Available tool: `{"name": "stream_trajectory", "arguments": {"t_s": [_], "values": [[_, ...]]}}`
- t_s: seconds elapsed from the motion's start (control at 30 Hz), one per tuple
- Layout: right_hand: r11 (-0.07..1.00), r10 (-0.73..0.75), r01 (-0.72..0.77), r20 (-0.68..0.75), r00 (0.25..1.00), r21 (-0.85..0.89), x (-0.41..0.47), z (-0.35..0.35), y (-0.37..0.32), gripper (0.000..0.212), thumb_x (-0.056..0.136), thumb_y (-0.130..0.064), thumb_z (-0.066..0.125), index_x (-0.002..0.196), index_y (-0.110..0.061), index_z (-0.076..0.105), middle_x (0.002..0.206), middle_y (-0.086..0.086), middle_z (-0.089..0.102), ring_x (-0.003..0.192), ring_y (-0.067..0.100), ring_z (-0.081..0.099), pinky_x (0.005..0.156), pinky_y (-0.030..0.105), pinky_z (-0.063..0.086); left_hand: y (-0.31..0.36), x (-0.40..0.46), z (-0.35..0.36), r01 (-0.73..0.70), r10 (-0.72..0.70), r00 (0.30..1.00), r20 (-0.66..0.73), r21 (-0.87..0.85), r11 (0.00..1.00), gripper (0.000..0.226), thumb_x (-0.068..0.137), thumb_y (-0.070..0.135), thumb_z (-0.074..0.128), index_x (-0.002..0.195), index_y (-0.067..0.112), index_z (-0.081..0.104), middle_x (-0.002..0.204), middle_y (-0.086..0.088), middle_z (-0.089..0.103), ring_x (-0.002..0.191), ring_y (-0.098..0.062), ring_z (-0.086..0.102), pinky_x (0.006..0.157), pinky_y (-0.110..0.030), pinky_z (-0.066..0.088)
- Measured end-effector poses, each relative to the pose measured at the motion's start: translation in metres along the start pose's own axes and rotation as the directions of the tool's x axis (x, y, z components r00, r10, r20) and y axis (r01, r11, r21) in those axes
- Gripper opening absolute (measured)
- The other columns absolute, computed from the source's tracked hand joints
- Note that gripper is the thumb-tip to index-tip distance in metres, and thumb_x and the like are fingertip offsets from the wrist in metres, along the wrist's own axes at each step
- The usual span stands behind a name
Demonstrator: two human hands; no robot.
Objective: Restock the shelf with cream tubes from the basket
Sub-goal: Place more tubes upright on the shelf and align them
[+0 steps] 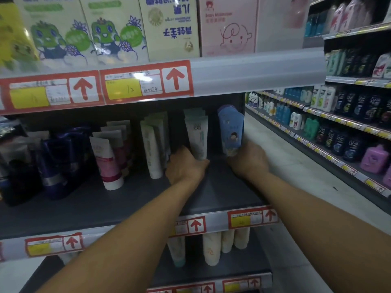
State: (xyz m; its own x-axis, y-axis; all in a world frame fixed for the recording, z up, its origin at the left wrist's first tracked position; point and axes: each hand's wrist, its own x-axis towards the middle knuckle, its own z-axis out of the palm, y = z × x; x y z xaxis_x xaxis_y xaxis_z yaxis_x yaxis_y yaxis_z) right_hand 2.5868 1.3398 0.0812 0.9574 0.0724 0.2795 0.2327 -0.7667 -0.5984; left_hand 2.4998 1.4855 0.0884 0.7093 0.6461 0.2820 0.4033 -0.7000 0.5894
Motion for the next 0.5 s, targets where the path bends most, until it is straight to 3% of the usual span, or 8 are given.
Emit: {"name": "stream_trajectory", "arguments": {"t_s": [0.27,0.5], "values": [[1.000,0.011,-0.011,-0.014,1.000,-0.009,0.006,0.018,0.006,0.068,0.076,-0.055,0.079,0.127,-0.014,0.061,0.117,0.012,0.067,0.107,0.033,0.064,0.086,0.048,0.060,-0.005,0.000,0.004,0.011,-0.005,0.999,0.035,-0.159,0.987,0.066,0.076,0.052,0.085,0.126,0.018,0.059,0.128,-0.003,0.069,0.118,-0.026,0.067,0.089,-0.038,0.058],[1.000,0.004,-0.005,-0.026,1.000,-0.017,0.012,0.022,0.010,0.058,0.082,-0.053,0.075,0.123,-0.013,0.064,0.116,0.013,0.069,0.107,0.034,0.065,0.085,0.049,0.060,-0.006,0.003,0.006,0.010,-0.002,0.998,0.061,-0.123,0.992,0.057,0.083,0.048,0.081,0.126,0.019,0.058,0.128,-0.003,0.068,0.118,-0.027,0.067,0.090,-0.039,0.058]]}}
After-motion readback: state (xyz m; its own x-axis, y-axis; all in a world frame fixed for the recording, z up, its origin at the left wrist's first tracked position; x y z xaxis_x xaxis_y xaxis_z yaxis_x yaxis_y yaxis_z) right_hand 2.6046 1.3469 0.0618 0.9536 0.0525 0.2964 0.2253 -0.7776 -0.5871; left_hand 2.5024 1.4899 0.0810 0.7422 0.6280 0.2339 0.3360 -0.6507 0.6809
